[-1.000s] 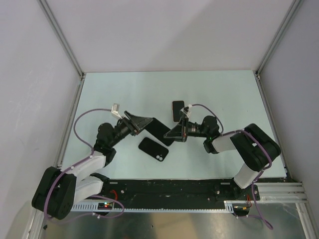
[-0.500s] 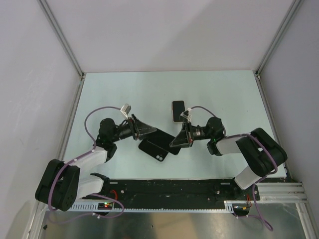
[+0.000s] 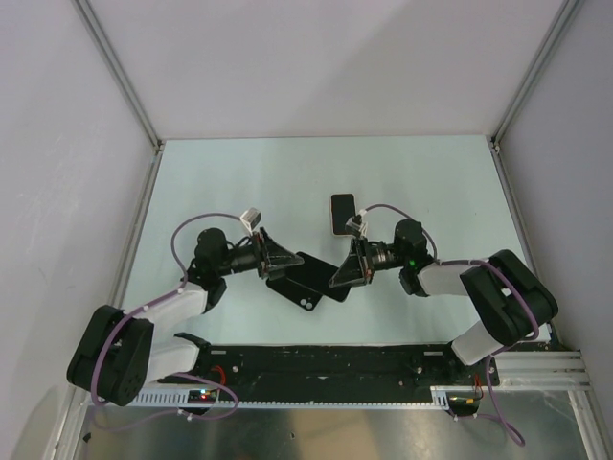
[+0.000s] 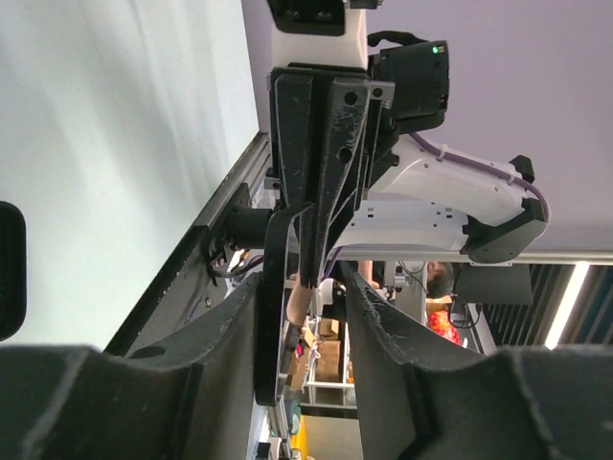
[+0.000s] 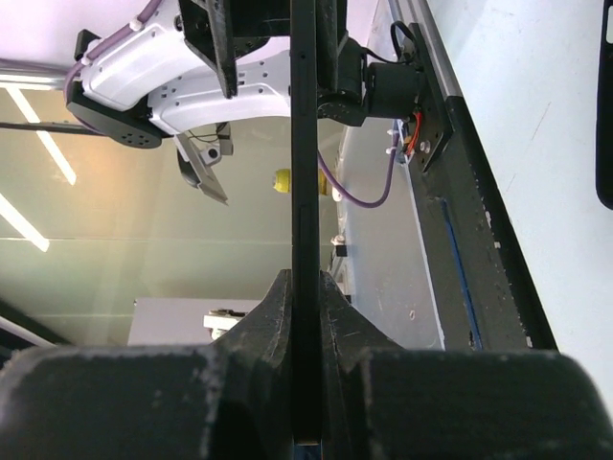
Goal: Put the phone into the phone case
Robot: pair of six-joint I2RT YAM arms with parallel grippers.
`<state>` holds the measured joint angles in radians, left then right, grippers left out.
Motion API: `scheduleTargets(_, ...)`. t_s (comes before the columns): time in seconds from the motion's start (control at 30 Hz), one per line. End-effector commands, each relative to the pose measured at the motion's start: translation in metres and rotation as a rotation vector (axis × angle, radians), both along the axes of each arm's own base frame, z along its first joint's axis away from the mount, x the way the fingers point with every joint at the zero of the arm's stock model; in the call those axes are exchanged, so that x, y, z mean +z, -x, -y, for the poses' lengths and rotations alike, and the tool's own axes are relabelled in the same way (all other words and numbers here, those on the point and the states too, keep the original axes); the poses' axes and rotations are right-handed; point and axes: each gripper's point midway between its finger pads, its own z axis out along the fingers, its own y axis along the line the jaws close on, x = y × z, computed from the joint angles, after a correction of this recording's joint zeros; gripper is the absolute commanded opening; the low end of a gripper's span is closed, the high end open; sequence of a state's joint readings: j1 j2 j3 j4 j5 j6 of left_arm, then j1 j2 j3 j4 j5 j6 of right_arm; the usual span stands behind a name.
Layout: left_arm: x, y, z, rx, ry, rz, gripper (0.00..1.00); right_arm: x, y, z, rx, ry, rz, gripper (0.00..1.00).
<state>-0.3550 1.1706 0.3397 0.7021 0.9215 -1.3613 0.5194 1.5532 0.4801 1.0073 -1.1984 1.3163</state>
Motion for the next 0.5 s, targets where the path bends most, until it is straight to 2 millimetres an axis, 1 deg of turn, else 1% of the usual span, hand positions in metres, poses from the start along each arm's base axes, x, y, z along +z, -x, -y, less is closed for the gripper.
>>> scheduleTargets(0.0,-0.005,0.014,0.004,-0.071,-0.015,0.0,0.41,0.015,-0.008,-0.005,0.007,-0.02,0.106,0.0)
scheduleTargets(0.17,-0.009,0.015,0.004,-0.075,-0.029,-0.004,0.26,0.011,-0.01,-0.007,0.003,-0.004,0.102,0.0)
scheduleTargets(0.23,-0.01,0.016,0.004,-0.078,-0.032,-0.004,0.18,0.01,-0.011,-0.008,-0.001,0.004,0.098,0.0)
scheduleTargets(0.3,-0.009,0.015,0.004,-0.077,-0.032,-0.007,0.06,0.009,-0.012,-0.008,-0.008,0.009,0.097,0.0)
scheduleTargets(0.33,-0.008,0.015,0.004,-0.074,-0.032,-0.01,0.03,0.009,-0.013,-0.008,-0.016,0.012,0.096,0.03)
scheduleTargets(0.4,-0.006,0.011,0.004,-0.045,-0.029,-0.022,0.01,0.008,-0.017,-0.008,-0.039,0.026,0.091,0.14)
scheduleTargets(0.47,-0.002,0.004,0.003,0.007,-0.022,-0.06,0.0,0.005,-0.024,-0.007,-0.083,0.063,0.088,0.35)
